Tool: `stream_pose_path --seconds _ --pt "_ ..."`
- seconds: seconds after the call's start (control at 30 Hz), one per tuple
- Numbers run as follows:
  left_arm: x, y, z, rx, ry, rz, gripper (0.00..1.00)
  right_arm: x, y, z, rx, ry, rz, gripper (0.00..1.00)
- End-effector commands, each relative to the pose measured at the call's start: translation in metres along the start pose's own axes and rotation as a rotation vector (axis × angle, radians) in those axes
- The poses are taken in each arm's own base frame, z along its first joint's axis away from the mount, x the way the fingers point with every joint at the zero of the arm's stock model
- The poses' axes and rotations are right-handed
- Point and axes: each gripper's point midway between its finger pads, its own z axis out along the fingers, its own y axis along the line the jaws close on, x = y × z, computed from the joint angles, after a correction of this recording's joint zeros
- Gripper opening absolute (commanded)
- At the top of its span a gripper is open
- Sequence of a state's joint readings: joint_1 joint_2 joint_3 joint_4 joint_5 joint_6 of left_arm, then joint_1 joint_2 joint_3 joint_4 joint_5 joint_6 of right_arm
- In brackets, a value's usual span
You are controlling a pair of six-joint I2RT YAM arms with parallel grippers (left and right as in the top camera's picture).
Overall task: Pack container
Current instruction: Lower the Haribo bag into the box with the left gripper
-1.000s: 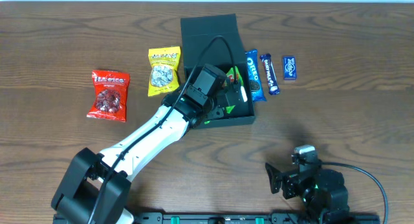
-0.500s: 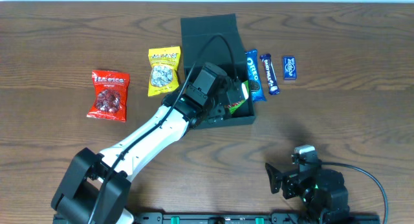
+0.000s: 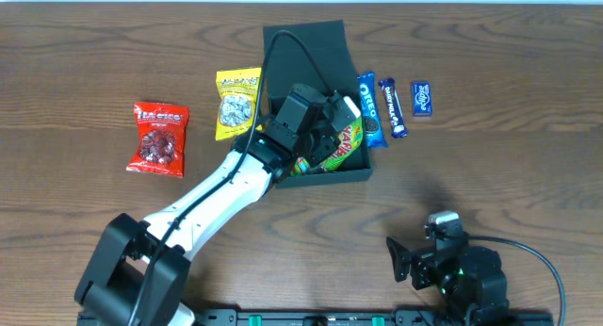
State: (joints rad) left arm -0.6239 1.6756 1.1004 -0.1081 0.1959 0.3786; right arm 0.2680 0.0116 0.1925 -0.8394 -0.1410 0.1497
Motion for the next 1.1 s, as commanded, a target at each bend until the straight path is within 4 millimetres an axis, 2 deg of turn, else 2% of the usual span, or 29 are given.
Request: stream_pose_path --seconds 0.0,0.27,0.47,0.73,0.9,1.0,1.07 --pt "0.001 -0.009 0.016 0.070 0.000 -0.061 0.06 0.001 0.003 0.001 -0.014 0.001 0.001 0.99" --pt "0.029 -0.030 0.040 0.178 0.081 -0.169 0.06 0.001 0.003 0.001 -0.014 0.001 0.001 0.99" --pt "0.043 -0.040 0.053 0.229 0.116 -0.185 0.06 0.001 0.003 0.001 -0.014 0.001 0.000 0.99" --pt "0.056 -0.047 0.063 0.261 0.147 -0.202 0.06 0.001 0.003 0.001 -0.014 0.001 0.000 0.99" --pt "0.073 -0.051 0.074 0.271 0.193 -0.223 0.06 0.001 0.003 0.001 -0.014 0.001 0.000 0.99" --pt "0.074 -0.051 0.075 0.270 0.195 -0.230 0.06 0.001 0.003 0.001 -0.014 0.001 0.000 0.99" --pt "0.067 -0.049 0.072 0.265 0.178 -0.226 0.06 0.001 0.003 0.001 -0.014 0.001 0.000 0.99"
